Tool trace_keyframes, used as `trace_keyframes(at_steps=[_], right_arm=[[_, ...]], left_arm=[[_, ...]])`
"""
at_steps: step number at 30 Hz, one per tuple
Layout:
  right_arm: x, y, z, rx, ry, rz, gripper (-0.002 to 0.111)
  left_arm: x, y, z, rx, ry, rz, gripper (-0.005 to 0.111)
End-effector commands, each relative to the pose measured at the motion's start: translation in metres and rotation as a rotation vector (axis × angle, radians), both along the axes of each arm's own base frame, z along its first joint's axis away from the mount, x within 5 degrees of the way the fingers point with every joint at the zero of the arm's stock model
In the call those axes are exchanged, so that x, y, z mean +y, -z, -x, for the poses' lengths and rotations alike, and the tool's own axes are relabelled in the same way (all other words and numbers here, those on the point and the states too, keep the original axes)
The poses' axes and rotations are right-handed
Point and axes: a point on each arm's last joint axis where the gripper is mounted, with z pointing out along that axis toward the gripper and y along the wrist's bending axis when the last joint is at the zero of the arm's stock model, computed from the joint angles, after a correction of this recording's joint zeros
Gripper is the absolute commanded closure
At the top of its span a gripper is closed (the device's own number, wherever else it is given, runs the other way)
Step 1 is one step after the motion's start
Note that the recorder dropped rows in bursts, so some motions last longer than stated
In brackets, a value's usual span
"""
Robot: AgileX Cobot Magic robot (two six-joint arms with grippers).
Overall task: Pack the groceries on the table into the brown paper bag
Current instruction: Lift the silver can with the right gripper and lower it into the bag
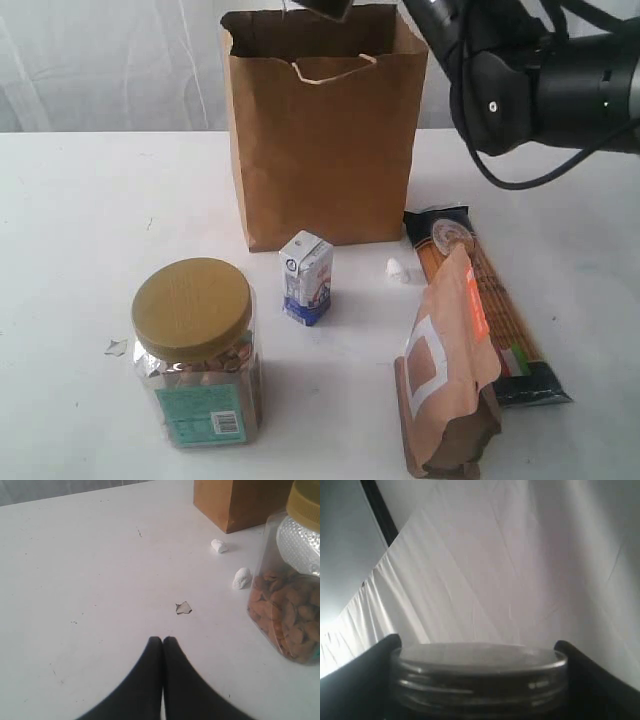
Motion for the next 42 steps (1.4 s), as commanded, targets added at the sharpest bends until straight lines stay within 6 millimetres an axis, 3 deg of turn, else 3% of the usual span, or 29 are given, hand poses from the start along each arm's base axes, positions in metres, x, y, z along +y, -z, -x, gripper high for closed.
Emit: trace_keyframes(at_steps=[1,5,14,28,42], right_arm=[[-0.011,0.005,-0.014,-0.049,0.049,-0.020,0.108],[-0.015,0.023,-0.027,-0.064,0.092,0.004,0.108],[-0.031,0.041,-0.042,-0.076,0.171,-0.064,0.108],[-0.020,0.050,-0.071,-0.092,0.150,-0.145,0.108],[-0.011,0.083,-0.090,-0.045,0.150,-0.116,0.108]], left_arm=[[0.000,0.001,0.000,-0.004,0.005,0.000,0.107],[0.000,0.001,0.000,-0.004,0.005,0.000,0.107],[0.000,0.001,0.000,-0.004,0.005,0.000,0.107],[0.000,0.001,0.000,-0.004,0.005,0.000,0.107],[0.000,0.001,0.000,-0.004,0.005,0.000,0.107]])
